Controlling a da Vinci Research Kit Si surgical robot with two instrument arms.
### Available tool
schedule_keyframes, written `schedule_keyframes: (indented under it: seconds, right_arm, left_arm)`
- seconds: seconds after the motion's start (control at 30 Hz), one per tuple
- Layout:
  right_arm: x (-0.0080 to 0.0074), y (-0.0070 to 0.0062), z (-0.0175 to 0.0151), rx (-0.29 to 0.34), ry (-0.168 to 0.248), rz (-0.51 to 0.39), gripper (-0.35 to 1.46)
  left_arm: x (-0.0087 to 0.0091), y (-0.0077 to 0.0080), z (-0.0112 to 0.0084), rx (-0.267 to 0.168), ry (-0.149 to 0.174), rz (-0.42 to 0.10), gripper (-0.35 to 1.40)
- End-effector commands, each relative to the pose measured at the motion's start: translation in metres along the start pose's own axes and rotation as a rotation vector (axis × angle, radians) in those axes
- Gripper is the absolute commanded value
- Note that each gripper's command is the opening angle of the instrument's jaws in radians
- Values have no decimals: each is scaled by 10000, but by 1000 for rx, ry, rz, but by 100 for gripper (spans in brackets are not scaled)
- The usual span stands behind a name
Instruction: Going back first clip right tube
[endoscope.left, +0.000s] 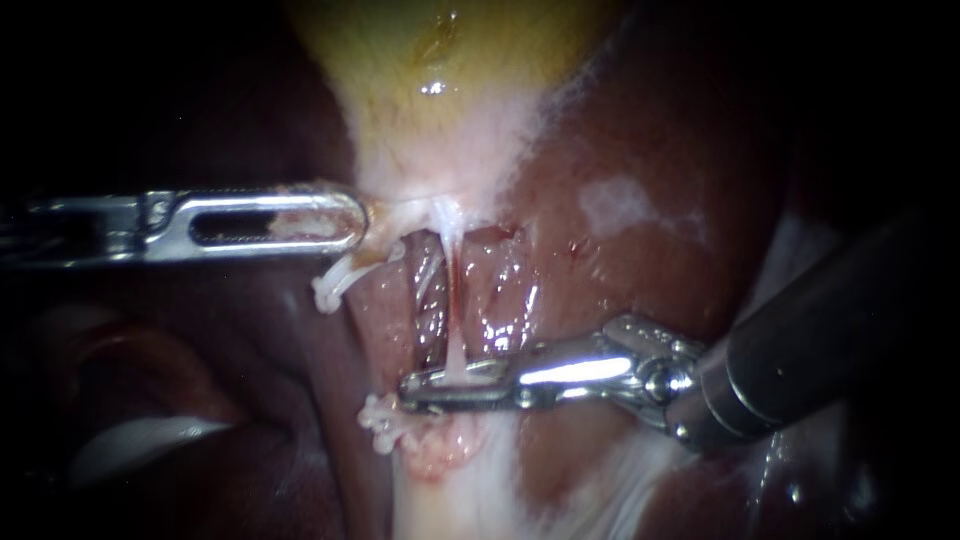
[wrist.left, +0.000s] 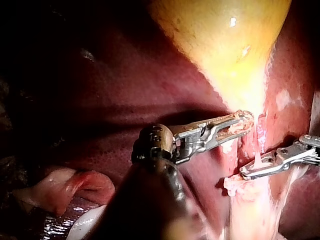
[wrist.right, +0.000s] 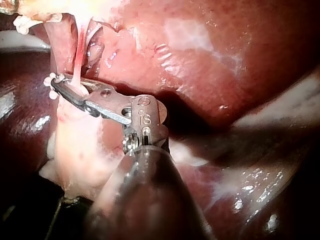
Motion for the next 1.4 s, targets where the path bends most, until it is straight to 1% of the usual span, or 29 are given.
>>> schedule_keyframes:
  seconds: [0.03,0.13,0.2,0.27,0.3,0.33,0.4,0.43,0.47,0.57,0.7,0.83,0.97,1.1,1.23,1.33,1.4]
  right_arm:
    - [1,-1,0,1,0,-6,-35]
    - [4,-3,0,0,-3,-27,-35]
    - [7,-6,-1,1,-5,-84,-6]
    - [13,-10,-2,-1,-4,-115,27]
    - [16,-12,-2,-6,-3,-142,34]
    - [20,-16,-4,-30,5,-181,41]
    - [26,-21,-6,-85,21,-211,48]
    - [29,-24,-7,-107,26,-236,50]
    - [31,-26,-10,-109,24,-257,50]
    - [33,-32,-21,-98,14,-323,50]
    - [34,-35,-40,-91,3,-421,50]
    - [40,-38,-66,-78,-7,-497,50]
    - [52,-46,-99,-81,-14,-574,50]
    - [64,-56,-127,-91,-18,-605,50]
    - [71,-64,-148,-87,-22,-620,50]
    - [70,-68,-156,-84,-27,-625,50]
    - [70,-68,-157,-83,-28,-626,50]
  left_arm:
    - [0,0,0,0,0,0,-35]
    - [0,0,0,-1,0,0,-35]
    - [0,0,0,-1,0,0,-35]
    - [0,0,0,-1,0,0,-35]
    - [0,0,0,-1,0,1,-35]
    - [0,0,0,-1,0,1,-35]
    - [0,0,0,-1,0,1,-35]
    - [1,0,0,-1,0,1,-35]
    - [1,0,0,-1,0,1,-35]
    - [1,0,0,-1,-1,1,-35]
    - [2,0,0,-1,-1,1,-35]
    - [2,1,0,-1,-1,2,-35]
    - [3,3,1,0,-1,2,-35]
    - [3,4,1,0,-1,3,-35]
    - [4,6,3,-1,-1,3,-35]
    - [6,9,6,-2,-3,5,-35]
    - [9,14,12,-4,-5,8,-35]
